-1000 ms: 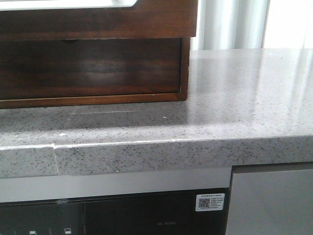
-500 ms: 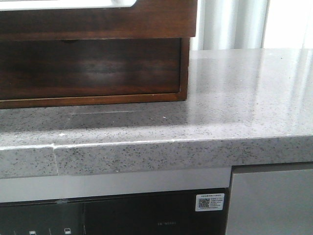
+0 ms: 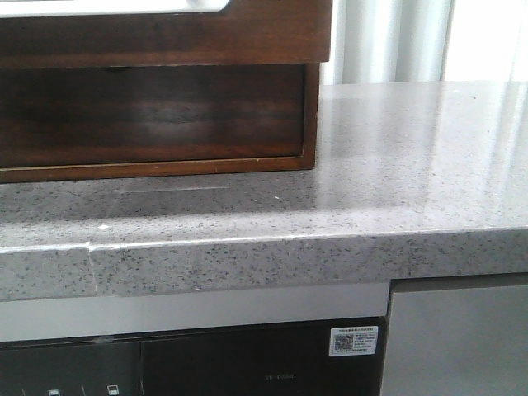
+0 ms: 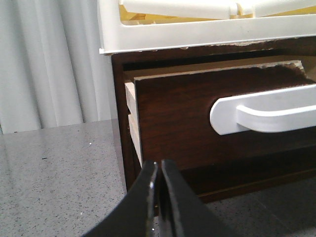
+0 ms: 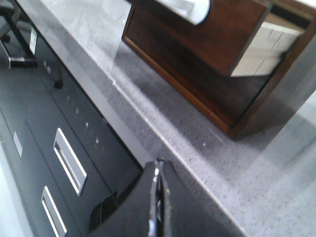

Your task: Put scissors in drawer with both arms

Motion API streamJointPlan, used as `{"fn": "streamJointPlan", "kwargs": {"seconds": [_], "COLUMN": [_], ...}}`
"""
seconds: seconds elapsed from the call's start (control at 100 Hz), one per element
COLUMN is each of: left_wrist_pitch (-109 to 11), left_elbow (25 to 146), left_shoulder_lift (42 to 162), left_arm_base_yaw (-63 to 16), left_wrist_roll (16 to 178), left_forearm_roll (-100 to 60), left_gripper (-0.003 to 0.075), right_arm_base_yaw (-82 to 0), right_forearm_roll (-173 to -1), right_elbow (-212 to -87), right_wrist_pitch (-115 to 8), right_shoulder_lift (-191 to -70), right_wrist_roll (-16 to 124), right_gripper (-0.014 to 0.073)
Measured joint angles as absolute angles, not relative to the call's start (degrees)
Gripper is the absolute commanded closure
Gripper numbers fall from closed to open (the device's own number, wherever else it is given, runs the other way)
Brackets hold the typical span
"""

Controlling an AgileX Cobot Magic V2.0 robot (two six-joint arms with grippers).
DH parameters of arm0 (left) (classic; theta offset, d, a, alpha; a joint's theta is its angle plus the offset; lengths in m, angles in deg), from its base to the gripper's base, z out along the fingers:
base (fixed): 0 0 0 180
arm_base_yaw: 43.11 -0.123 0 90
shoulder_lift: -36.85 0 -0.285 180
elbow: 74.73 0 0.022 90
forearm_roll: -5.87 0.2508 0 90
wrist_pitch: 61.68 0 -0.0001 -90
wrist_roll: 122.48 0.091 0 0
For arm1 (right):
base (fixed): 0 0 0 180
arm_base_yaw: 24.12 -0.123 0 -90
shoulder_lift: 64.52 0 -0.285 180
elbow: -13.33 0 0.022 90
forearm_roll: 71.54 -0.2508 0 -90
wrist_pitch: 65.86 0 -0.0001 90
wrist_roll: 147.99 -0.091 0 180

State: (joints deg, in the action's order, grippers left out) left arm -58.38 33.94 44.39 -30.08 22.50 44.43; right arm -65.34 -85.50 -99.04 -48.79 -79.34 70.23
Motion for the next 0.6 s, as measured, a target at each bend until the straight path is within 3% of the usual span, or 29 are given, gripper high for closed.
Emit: {"fn": "streamJointPlan", "kwargs": {"seconds": [0.6], "left_wrist_pitch": [-58.4], "left_elbow": [33.9], "left_shoulder_lift": [44.4], "left_arm_base_yaw": [-30.1], "left_wrist_roll": [22.4], "left_forearm_roll": [44.4], "left_gripper": [0.074], "right_arm_base_yaw": [-65.3], "right_forearm_roll": [-85.6], "right_elbow": [-98.7], "right_wrist_pitch": [-49.6], "right_shoulder_lift": [-79.3], "right_wrist_roll": [70.2], "right_gripper": [0.0659]}}
